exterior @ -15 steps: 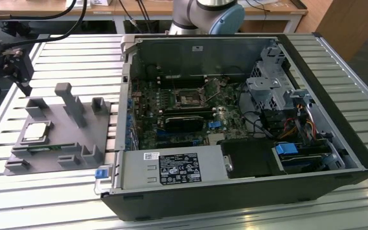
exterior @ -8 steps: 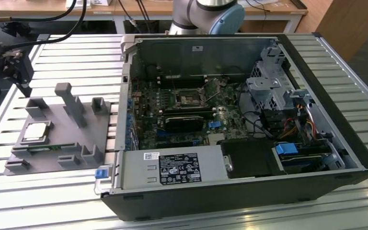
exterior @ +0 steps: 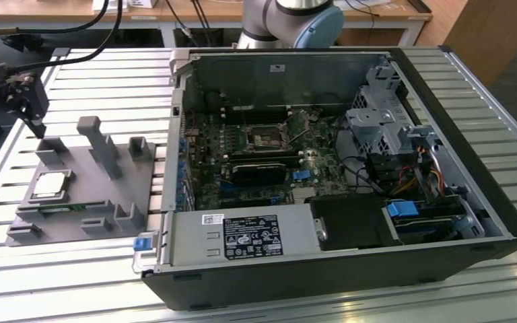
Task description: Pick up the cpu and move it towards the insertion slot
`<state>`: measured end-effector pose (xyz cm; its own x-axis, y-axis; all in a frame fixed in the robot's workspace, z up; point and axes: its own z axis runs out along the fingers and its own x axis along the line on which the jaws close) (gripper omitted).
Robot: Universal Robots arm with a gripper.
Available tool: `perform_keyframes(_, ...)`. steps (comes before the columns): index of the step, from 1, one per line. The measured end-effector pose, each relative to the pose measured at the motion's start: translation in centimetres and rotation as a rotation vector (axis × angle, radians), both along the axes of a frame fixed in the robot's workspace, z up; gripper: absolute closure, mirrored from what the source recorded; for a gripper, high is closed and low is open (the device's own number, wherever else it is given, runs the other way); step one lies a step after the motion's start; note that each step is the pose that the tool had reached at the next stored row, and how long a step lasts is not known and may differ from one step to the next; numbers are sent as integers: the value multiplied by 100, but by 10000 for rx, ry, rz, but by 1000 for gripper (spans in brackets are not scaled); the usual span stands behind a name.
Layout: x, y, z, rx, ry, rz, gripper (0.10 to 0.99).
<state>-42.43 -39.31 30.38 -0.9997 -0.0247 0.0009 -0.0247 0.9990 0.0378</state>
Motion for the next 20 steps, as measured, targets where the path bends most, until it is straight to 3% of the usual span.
perform_keyframes(5,0,0,-30,0,0,0,427)
perform_keyframes(6,-1,0,-36,0,0,-1,369)
perform_keyframes(20,-17,-1,-115,1,-1,0,369)
